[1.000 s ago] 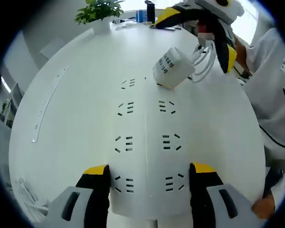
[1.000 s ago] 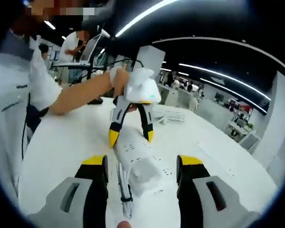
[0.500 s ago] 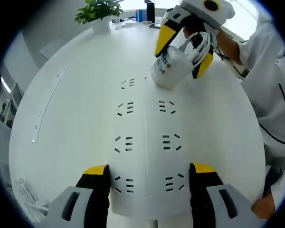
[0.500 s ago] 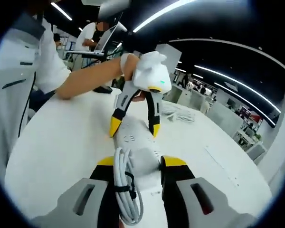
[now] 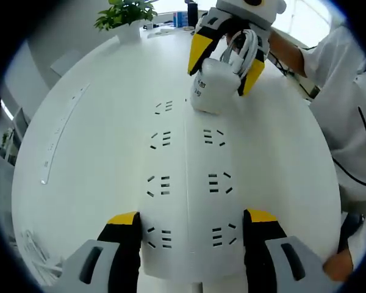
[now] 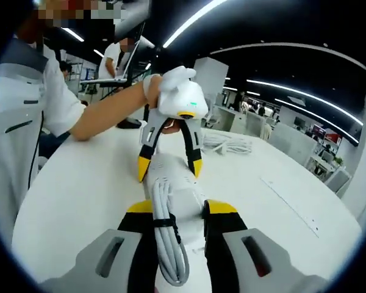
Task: Straighten the power strip on the desk, plug the charger into it
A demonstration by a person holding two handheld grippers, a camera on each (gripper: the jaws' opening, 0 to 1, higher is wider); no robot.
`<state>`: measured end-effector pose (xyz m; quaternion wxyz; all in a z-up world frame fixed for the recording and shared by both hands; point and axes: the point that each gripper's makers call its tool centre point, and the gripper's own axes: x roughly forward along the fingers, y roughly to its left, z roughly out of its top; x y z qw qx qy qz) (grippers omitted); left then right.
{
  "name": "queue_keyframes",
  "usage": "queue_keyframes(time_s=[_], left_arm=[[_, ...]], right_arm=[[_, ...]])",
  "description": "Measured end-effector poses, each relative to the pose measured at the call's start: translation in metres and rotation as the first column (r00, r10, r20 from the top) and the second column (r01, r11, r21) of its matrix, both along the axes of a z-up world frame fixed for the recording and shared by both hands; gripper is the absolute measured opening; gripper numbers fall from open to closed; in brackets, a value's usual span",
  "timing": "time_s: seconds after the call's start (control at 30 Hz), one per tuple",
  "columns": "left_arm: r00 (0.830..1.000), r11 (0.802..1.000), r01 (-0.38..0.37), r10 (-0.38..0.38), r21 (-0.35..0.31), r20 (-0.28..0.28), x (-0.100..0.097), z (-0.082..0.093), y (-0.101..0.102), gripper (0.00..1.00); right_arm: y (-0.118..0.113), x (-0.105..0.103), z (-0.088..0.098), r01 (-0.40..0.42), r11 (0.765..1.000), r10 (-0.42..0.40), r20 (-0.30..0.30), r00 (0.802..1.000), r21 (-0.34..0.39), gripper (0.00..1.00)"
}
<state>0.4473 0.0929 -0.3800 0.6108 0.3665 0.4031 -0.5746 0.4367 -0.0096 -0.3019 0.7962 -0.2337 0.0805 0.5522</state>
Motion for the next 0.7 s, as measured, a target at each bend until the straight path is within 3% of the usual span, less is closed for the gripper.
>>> queue_keyframes(time_s=[0.33, 0.7], left_arm=[[1.0, 1.0, 0.001, -0.001, 0.007, 0.001, 0.0009, 0.0006, 0.0001, 0.68], [1.0, 1.0, 0.0, 0.0, 0.005, 0.001, 0.0002, 0.0014, -0.0004, 0.69]], right_arm=[[-0.0021, 0.0009, -0.0009, -0.02, 1.0, 0.021, -0.025, 0.999, 0.021, 0.25], [0.0001, -0.0024, 0.0001, -0.023, 0.999, 0.024, 0.015, 1.0, -0.036, 0.27]])
